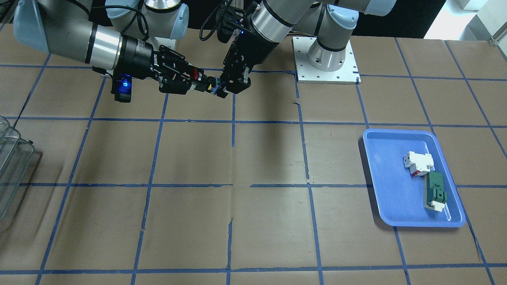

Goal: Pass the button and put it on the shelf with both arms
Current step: 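Close the right gripper on the button cap and open the left gripper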

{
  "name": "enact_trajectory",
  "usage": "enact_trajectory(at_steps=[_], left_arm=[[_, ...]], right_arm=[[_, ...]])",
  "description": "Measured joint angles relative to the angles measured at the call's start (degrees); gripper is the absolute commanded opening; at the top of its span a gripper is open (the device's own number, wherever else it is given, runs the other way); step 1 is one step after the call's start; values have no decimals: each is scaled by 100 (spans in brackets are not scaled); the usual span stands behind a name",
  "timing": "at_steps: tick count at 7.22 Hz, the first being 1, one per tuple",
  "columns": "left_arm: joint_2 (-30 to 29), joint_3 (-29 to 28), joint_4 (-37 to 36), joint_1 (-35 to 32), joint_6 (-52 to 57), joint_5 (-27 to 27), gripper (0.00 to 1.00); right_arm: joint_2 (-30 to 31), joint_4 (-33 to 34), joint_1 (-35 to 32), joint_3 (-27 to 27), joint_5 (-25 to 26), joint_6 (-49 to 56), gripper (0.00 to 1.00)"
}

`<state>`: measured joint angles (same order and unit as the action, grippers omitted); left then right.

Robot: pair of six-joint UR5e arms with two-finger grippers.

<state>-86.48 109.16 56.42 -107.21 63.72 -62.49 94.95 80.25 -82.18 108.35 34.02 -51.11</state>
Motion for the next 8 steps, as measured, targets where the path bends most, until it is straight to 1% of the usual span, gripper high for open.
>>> enact_trajectory(at_steps=[1,2,3,4,5,6,8], left_arm=[[1,-2,-2,-2,-2,3,0],[1,-4,0,-1,-6,-5,25],[-6,-16,2,2,-20,-6,59],[-6,-39,3,2,-58,-3,75],[3,-61,0,4,-112,3,97],[8,-71,4,0,-164,4,100],[17,-120,11,3,-202,-17,100]], right_arm=[[-1,-8,-1,0,-15,-3,0],[1,-18,-1,-3,-24,-4,0],[2,-30,0,-9,-32,-4,0],[1,-38,2,-15,-36,-4,0],[-1,-45,1,-14,-33,-4,0],[-2,-44,0,-17,-36,-6,0],[-5,-38,4,-43,-15,-12,0]])
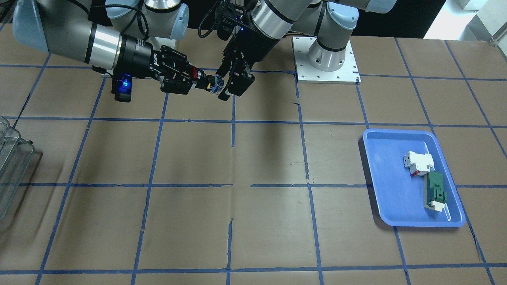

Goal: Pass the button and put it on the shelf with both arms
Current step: 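Close the right gripper on the button cap and open the left gripper, then carry the button with the right gripper to the mesh basket while the left arm withdraws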

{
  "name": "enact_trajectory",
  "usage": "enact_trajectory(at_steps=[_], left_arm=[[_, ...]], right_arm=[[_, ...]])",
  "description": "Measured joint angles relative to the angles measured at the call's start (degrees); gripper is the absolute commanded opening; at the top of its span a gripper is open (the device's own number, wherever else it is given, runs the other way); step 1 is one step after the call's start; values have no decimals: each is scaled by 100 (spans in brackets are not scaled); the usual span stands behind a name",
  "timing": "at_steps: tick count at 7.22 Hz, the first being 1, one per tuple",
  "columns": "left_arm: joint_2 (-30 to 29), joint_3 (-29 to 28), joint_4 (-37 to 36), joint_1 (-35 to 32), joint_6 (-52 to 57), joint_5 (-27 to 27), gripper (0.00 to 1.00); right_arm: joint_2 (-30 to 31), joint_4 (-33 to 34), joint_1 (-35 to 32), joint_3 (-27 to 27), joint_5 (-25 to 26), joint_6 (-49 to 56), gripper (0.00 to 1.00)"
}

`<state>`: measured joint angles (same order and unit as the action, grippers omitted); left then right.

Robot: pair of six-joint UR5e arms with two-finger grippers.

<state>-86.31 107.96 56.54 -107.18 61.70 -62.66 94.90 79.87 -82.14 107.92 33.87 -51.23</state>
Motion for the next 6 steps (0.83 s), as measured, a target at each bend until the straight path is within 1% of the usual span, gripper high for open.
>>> enact_trajectory(at_steps=[1,2,3,4,5,6], left_arm=[[18,-62,40,30,-3,-47,100],[39,-203,283,90,-20,-118,100],[37,-417,746,188,-65,-295,100],[29,-617,1236,369,-203,-551,100],[37,-726,1587,637,-402,-747,100],[46,-774,1765,956,-543,-912,100]], right_arm=[[-6,32,32,-25,99,28,0],[-8,179,122,-42,478,120,0],[-1,436,256,-58,1011,238,0],[13,692,436,-125,1432,445,0],[22,848,655,-271,1802,837,0],[25,903,920,-478,2279,1466,0]])
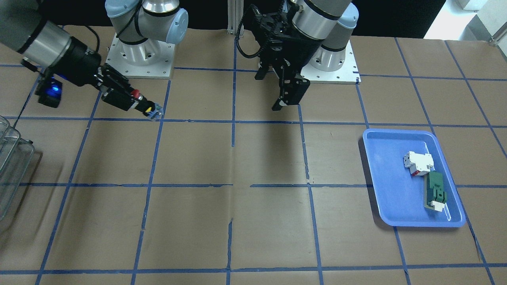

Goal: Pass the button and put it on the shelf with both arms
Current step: 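Carry the button with the right gripper to the mesh basket while the left arm withdraws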

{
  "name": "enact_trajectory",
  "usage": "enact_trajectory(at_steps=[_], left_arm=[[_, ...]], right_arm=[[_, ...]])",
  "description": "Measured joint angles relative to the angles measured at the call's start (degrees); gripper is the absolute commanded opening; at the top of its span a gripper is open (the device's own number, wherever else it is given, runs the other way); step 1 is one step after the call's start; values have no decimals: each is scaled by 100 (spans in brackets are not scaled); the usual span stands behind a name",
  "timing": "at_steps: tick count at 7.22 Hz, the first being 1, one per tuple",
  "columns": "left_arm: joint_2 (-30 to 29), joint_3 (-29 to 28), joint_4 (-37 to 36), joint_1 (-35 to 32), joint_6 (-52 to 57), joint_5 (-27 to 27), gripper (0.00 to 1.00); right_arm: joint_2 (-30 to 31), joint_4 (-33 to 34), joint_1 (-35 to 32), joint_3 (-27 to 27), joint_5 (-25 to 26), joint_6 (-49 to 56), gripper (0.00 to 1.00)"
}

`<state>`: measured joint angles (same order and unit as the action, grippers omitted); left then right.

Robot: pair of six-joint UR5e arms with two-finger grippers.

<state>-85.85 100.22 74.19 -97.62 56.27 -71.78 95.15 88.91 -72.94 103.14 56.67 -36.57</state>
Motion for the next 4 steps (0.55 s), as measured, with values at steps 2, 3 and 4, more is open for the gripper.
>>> enact_trajectory(at_steps=[2,3,4], left_arm=[[-32,-54,73,582,-233,-471,100],[-83,-50,55,814,-474,-788,100],[-98,-30,43,947,-735,-964,100]], right_arm=[[3,166,484,-291,1280,1688,0],[-3,530,753,-362,1850,2761,0],[-24,1004,1108,-385,2232,3803,0]])
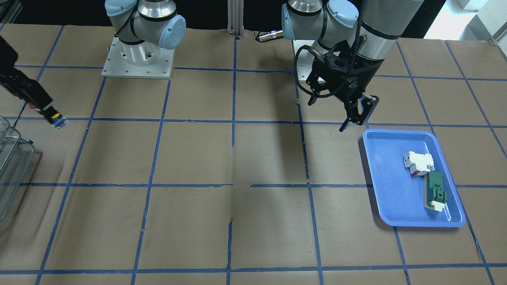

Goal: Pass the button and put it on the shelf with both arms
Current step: 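Carry the button with the right gripper to the mesh basket while the left arm withdraws, then release the button into the mesh basket with the right gripper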

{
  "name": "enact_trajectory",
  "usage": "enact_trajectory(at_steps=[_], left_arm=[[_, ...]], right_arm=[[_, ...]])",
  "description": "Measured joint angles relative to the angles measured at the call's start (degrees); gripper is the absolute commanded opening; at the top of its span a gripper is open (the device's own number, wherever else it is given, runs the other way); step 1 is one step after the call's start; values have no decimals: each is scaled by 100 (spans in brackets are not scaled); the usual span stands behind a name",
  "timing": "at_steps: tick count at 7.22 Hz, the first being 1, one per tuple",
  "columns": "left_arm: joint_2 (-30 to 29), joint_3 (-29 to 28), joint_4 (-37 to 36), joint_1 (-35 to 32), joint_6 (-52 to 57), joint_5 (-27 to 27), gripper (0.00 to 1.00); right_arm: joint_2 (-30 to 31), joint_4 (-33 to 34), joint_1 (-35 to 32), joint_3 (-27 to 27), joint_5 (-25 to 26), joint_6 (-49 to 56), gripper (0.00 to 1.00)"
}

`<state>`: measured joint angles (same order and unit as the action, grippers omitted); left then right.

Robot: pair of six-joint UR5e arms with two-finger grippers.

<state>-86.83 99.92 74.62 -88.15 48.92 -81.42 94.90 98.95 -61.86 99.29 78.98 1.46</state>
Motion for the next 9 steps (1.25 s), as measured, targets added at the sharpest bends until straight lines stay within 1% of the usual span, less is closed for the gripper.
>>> enact_trajectory(at_steps=[2,4,5,6,8,9], left_arm=[[17,62,-5,100,-518,-160,100],[63,90,89,234,-1243,-480,100],[81,100,186,270,-1677,-563,100],[90,109,243,280,-2033,-595,100],[98,121,273,276,-2340,-611,100],[99,124,276,275,-2446,-619,100]], right_arm=[[-172,1067,730,-5,342,1793,0],[-623,2383,939,6,768,2807,0],[-860,2926,978,31,935,3027,0],[-1019,3190,1017,56,1065,3107,0],[-1277,3480,1077,73,1351,3134,0],[-1370,3587,1092,87,1478,3138,44]])
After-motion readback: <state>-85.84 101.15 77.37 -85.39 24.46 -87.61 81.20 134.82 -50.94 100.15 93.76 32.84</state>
